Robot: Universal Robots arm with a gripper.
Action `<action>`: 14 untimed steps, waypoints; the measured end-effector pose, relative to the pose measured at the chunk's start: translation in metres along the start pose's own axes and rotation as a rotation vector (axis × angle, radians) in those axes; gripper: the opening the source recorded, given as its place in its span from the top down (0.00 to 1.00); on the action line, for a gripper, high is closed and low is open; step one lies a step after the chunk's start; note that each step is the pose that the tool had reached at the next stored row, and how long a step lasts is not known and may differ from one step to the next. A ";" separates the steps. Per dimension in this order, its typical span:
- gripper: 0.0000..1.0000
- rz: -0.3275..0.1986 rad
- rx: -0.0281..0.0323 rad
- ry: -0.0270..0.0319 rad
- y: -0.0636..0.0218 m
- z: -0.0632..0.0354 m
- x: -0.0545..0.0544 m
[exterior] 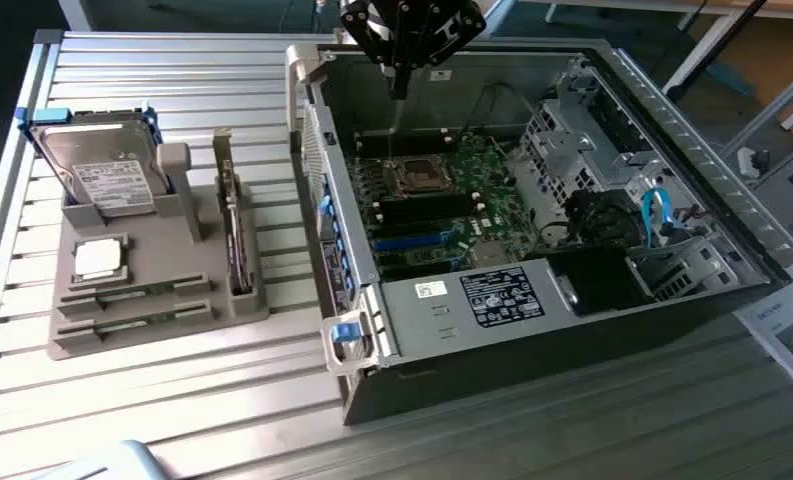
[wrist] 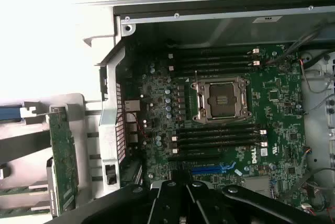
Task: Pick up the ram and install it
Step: 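Reach for the ram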
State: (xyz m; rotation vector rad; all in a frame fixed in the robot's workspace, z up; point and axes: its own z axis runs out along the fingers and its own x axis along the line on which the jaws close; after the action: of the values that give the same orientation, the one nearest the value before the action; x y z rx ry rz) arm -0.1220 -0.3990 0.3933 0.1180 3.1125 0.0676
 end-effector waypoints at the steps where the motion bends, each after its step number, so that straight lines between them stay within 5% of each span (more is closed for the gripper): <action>1: 0.89 0.000 0.0000 0.0000 0.0000 0.0000 0.000; 14: 0.89 0.000 0.0000 0.0000 0.0000 0.0000 0.000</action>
State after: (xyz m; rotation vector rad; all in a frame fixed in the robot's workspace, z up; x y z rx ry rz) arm -0.1220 -0.3989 0.3933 0.1179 3.1125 0.0676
